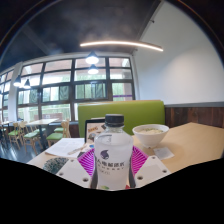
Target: Pour water
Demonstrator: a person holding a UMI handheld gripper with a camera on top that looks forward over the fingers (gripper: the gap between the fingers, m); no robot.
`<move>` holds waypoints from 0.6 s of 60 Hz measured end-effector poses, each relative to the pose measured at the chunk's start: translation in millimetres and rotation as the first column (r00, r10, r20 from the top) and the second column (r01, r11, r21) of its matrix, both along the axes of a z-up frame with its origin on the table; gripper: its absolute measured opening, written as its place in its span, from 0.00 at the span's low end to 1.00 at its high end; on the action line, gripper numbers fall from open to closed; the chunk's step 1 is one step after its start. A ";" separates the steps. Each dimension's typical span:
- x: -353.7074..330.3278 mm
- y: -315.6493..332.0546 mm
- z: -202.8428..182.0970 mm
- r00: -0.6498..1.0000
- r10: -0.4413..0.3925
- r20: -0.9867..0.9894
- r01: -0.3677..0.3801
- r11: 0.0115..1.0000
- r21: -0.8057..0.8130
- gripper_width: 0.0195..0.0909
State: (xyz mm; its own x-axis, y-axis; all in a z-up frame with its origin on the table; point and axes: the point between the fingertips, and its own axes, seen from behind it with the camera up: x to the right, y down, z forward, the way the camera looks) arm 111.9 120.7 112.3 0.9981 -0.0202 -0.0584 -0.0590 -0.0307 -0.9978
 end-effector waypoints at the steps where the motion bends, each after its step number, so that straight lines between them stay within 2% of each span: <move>1: -1.2 2.1 -2.3 1.000 0.001 0.002 -0.001 1.000 -0.009 0.33; 4: -9.1 8.0 -9.5 1.000 0.008 0.015 -0.007 0.999 -0.042 0.36; 8: -9.4 -1.1 -13.0 0.996 0.034 0.077 -0.033 0.999 -0.023 0.33; 18: -8.6 0.0 -10.6 0.996 0.005 0.088 -0.003 1.000 -0.020 0.34; 21: -8.6 -1.7 -11.9 0.996 0.003 0.091 -0.001 1.000 -0.023 0.38; 29: -6.6 -5.5 -17.2 0.995 -0.002 0.102 0.009 0.998 -0.059 0.62; 33: -1.6 -14.6 -25.8 0.993 -0.009 0.120 0.024 0.992 -0.125 0.88; 36: 1.2 -23.1 -19.7 0.993 -0.020 0.118 0.034 0.992 -0.123 0.92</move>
